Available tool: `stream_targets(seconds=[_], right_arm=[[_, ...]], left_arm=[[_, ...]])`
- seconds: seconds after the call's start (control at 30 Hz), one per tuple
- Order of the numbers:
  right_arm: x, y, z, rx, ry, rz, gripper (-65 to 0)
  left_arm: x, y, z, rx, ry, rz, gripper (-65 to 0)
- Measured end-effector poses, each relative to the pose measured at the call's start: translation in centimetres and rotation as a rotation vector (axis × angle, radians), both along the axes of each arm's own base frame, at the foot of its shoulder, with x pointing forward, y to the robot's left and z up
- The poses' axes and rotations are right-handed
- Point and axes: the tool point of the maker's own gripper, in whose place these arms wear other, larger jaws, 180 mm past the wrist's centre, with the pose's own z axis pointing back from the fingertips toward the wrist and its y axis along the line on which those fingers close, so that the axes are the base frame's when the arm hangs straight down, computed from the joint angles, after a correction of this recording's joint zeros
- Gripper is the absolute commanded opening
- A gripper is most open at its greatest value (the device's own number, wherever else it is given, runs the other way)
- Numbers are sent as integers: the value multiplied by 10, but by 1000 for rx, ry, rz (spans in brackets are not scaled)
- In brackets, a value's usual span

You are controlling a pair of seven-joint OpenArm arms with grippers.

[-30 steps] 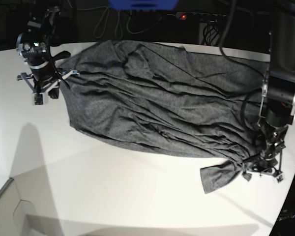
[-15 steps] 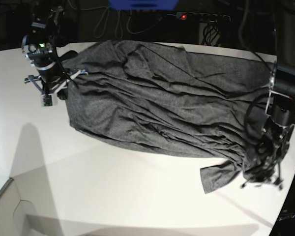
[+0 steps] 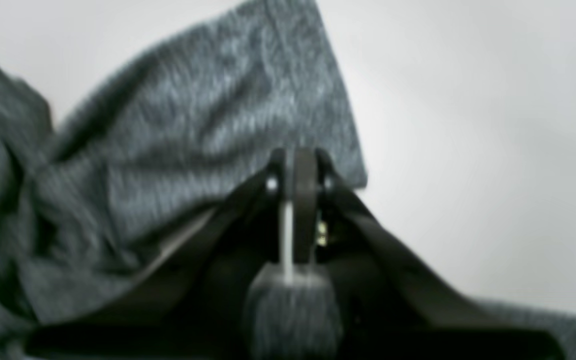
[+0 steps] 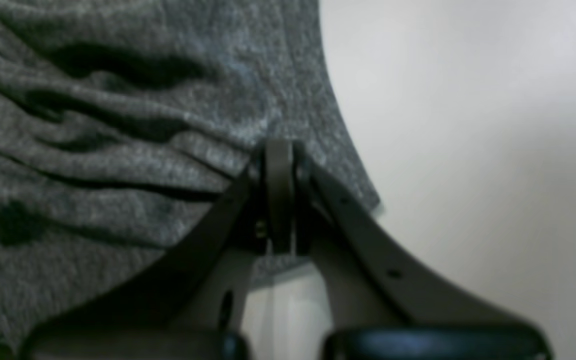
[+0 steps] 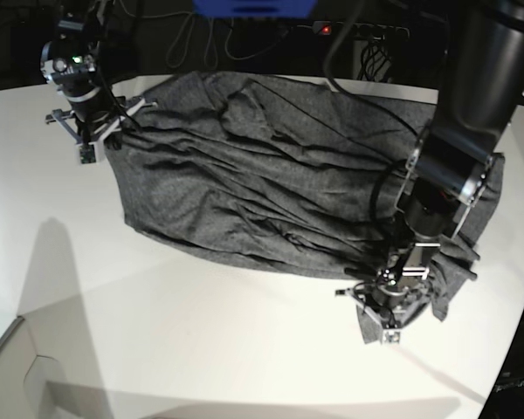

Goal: Layout the t-shirt on the table in an organized manner, then fold the t-shirt properly
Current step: 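Move both grippers to grasp opposite edges of the shirt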

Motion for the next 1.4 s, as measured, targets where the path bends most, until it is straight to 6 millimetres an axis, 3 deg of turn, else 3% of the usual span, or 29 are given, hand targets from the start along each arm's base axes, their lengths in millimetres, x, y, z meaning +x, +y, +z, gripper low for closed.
stream_targets(seconds=[0.13, 0.37, 0.6, 0.7, 0.8, 0.9, 1.07, 1.13, 1.2, 1.27, 1.4], right_arm=[[-9, 0, -4, 0, 17, 1, -650], [-16, -2, -7, -10, 35, 2, -650], [-15, -2, -1, -16, 25, 3, -650], [-2, -3, 23, -44, -47, 12, -650], [20, 0, 48, -49, -135, 21, -650], [43, 6, 53, -24, -177, 25, -650], [79, 50, 39, 49, -169, 128, -650], [92, 58, 38, 69, -180, 144, -650], [102, 62, 34, 74, -170, 155, -650], [110, 65, 24, 84, -147, 163, -650], [126, 63, -8, 108, -65, 172, -650]], left_arm=[[11, 7, 16, 4, -46, 7, -620], [-17, 87, -1, 47, -11, 133, -620], [-33, 122, -6, 45, -14, 201, -620], [-44, 137, -12, 21, -7, 247, -620], [-59, 167, -15, -28, -11, 352, -620], [-63, 185, -4, -104, -74, 432, -621], [-44, 187, 51, -263, -191, 459, -622], [-47, 195, 76, -325, -226, 465, -622], [-66, 218, 89, -349, -244, 516, -622], [-92, 234, 90, -357, -241, 558, -622], [-130, 232, 79, -350, -190, 553, -622]])
